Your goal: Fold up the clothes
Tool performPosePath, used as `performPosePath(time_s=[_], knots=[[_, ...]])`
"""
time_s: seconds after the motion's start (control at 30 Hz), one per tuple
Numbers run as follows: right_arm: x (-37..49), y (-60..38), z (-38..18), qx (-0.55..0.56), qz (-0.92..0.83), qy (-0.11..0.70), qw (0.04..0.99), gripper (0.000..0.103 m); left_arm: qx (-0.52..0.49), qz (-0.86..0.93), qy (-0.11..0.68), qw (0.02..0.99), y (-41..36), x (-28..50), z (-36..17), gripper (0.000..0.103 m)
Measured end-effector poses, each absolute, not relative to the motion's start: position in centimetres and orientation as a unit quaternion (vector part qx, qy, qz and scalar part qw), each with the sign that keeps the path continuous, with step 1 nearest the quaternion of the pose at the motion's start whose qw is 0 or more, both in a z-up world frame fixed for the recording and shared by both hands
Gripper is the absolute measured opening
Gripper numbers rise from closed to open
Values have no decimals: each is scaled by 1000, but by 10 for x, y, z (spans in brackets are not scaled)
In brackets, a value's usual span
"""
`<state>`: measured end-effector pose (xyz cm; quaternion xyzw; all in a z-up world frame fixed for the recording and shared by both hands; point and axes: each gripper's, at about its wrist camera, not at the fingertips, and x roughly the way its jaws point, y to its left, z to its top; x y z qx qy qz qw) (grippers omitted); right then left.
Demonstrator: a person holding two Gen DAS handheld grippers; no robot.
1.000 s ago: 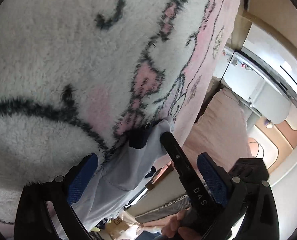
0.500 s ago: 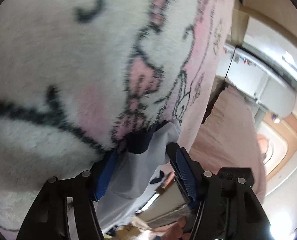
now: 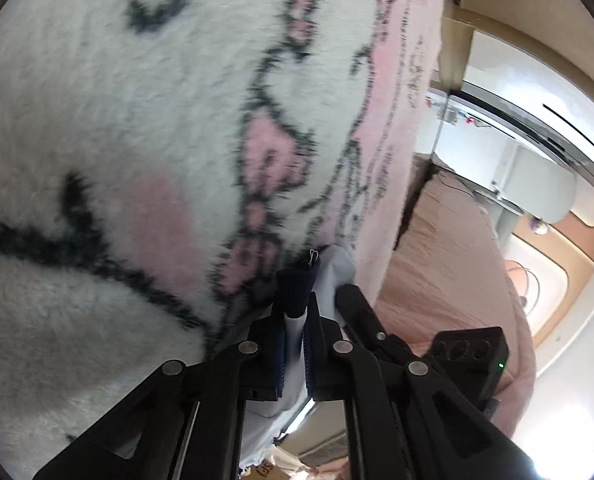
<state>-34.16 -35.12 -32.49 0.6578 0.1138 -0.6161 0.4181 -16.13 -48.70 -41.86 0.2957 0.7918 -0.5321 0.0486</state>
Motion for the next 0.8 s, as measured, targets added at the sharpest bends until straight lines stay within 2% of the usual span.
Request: performPosePath(time_s=[0.2, 0.8], knots=[[-344, -350, -317, 657, -615, 76, 429, 1, 280, -522, 805, 32, -500, -170, -414, 5], [-348, -350, -314, 654, -631, 88, 408, 1, 276, -565, 776, 58, -519, -162, -392, 5]])
